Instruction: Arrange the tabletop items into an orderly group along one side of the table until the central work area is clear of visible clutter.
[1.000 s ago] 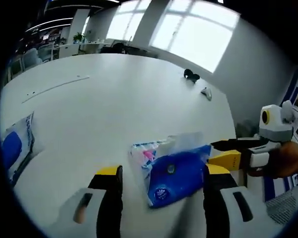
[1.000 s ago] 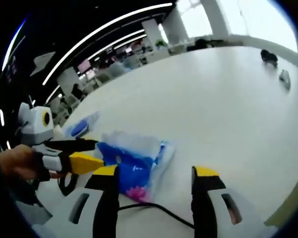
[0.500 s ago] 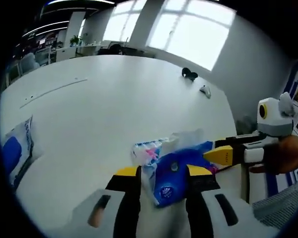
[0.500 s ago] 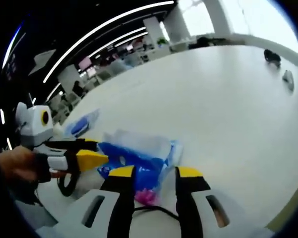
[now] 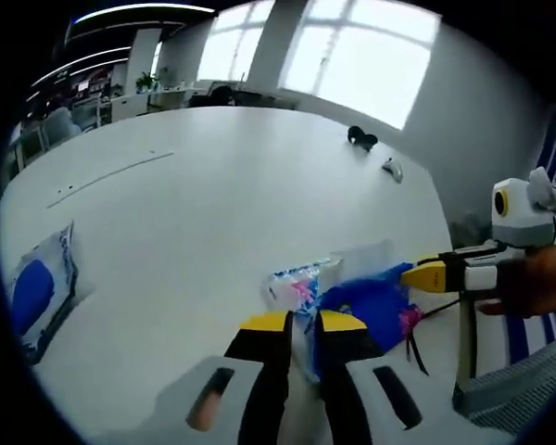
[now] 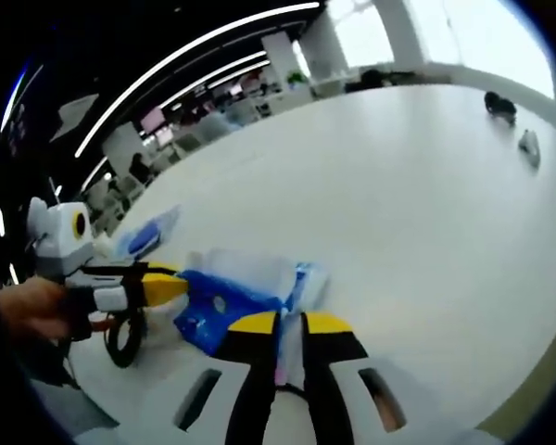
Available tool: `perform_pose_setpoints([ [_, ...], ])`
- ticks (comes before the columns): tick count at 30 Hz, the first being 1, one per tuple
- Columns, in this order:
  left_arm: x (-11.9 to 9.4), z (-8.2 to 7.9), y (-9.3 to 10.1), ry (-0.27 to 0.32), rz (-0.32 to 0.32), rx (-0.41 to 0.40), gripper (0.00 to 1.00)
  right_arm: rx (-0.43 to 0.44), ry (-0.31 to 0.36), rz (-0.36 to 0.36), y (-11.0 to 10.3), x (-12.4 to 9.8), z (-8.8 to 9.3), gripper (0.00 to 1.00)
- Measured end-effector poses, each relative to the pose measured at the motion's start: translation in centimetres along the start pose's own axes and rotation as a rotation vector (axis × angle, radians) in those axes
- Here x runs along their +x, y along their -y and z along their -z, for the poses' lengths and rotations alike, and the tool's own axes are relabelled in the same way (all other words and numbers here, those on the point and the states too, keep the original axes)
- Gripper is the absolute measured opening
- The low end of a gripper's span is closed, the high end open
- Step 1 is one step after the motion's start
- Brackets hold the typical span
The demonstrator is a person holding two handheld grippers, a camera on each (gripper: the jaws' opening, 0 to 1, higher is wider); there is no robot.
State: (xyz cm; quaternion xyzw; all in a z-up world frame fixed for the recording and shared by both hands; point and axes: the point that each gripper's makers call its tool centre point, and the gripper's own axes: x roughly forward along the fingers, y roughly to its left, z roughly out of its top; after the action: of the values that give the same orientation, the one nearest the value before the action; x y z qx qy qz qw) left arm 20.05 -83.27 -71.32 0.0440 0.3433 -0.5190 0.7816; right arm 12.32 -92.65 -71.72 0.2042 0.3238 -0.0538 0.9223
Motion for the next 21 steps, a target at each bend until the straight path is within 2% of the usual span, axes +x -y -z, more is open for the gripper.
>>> perform_pose_setpoints([
  [7, -0.3, -0.2, 0.3, 0.004, 0.003, 0.008, 0.05, -0.001, 0.008, -0.011, -0.6, -0.2, -0.4, 0.01],
  [14, -0.9, -0.7, -0.4, 0.011, -0.010, -0.001, 0.02, -0.008, 0.007, -0.045, -1.4, 0.2, -0.9, 0.00],
  [21, -1.5, -1.9, -1.9, 0.034, -0.032, -0.015, 0.01, -0.038, 0.020, -0.068, -2.7, 1.3, -2.9, 0.00],
])
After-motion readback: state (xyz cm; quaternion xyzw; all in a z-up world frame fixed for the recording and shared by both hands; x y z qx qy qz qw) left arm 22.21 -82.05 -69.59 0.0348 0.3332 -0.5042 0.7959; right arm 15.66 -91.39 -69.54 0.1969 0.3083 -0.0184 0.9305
